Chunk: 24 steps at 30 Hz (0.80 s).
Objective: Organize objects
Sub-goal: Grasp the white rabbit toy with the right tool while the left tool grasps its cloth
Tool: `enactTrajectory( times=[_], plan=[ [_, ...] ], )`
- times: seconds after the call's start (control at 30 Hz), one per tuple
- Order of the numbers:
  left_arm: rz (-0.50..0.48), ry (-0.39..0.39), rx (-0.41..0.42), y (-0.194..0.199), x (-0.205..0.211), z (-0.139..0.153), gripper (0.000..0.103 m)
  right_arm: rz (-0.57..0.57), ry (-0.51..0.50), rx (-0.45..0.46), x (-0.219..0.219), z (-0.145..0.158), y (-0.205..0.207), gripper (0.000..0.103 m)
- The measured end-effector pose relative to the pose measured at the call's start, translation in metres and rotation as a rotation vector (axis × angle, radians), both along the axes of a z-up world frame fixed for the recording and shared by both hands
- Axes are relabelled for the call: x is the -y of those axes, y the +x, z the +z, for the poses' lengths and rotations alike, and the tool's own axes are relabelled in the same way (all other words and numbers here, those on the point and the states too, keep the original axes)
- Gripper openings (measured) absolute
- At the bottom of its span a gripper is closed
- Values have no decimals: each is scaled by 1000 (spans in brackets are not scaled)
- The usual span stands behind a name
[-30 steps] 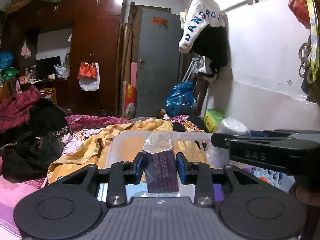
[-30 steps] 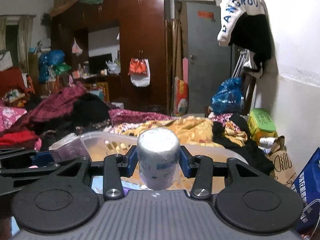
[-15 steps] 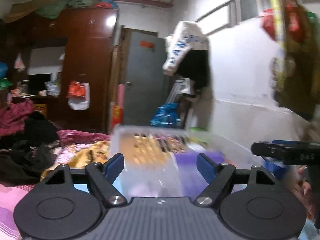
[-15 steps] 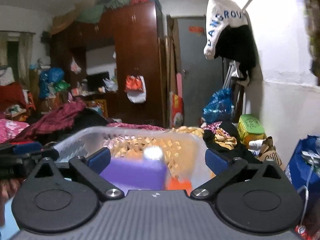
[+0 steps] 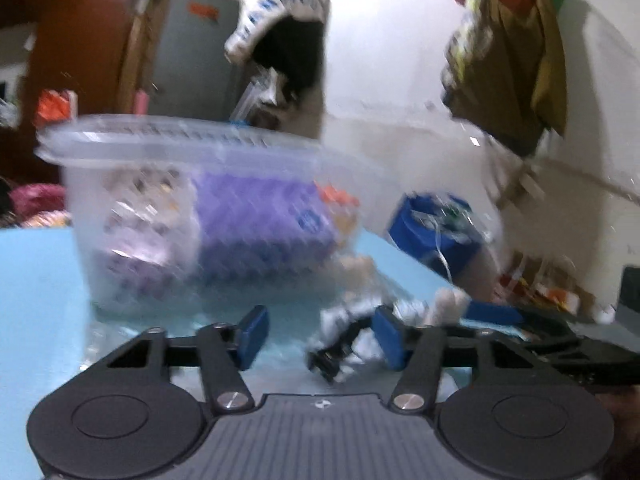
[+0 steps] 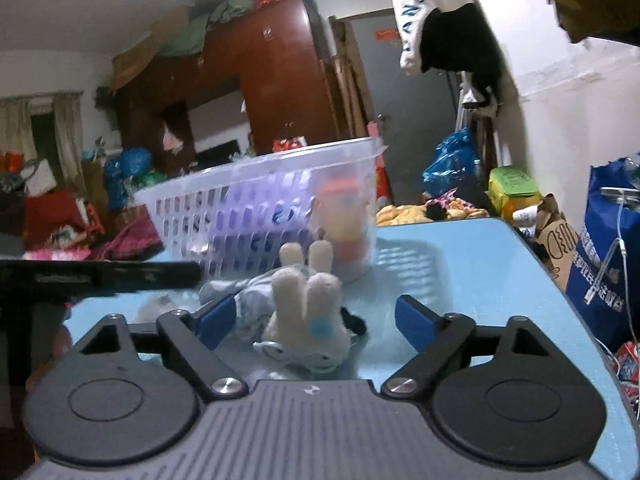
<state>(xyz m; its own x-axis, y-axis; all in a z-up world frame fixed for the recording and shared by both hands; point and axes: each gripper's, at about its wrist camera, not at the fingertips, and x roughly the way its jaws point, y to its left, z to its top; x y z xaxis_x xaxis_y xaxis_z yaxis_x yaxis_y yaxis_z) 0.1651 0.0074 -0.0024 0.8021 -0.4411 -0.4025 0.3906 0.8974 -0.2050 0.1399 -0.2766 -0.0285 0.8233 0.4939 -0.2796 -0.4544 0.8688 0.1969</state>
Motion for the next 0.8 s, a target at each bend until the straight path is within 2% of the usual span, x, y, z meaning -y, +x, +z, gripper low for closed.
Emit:
enactTrajectory(
  times=[0.1, 0.17, 0.2, 0.23, 0.3, 0.33, 0.47, 0.5, 0.57, 0.8],
  plan=[
    [-15, -4, -34, 3, 5, -11, 54, 3, -16, -19, -1, -7, 3, 81],
    [-29, -14, -47, 5, 5, -10, 49, 11, -25, -36, -2, -11, 6, 69],
    [-38, -9, -51, 6, 7, -11, 45, 17, -36, -43, -4, -14, 7, 66],
    [-47, -6, -62, 9, 9, -12, 42, 26, -42, -47, -5, -16, 7, 58],
    [-55, 2, -76, 13, 11, -14, 41, 40, -51, -54, -6, -19, 6, 55],
    [-61, 1, -76, 14, 11, -14, 41, 32, -63, -44, -7, -20, 5, 49],
    [-70, 0, -45, 10, 13, -12, 32, 17, -89, -12, -7, -22, 0, 44],
    [-71, 1, -30, 7, 13, -11, 26, 15, -99, -1, -8, -21, -1, 43],
    [-98, -14, -9, 2, 13, -10, 6, 10, -109, 27, -9, -20, -4, 40],
    [-106, 13, 45, -9, 17, -8, 5, 14, -157, 114, -20, -9, -20, 39]
  ],
)
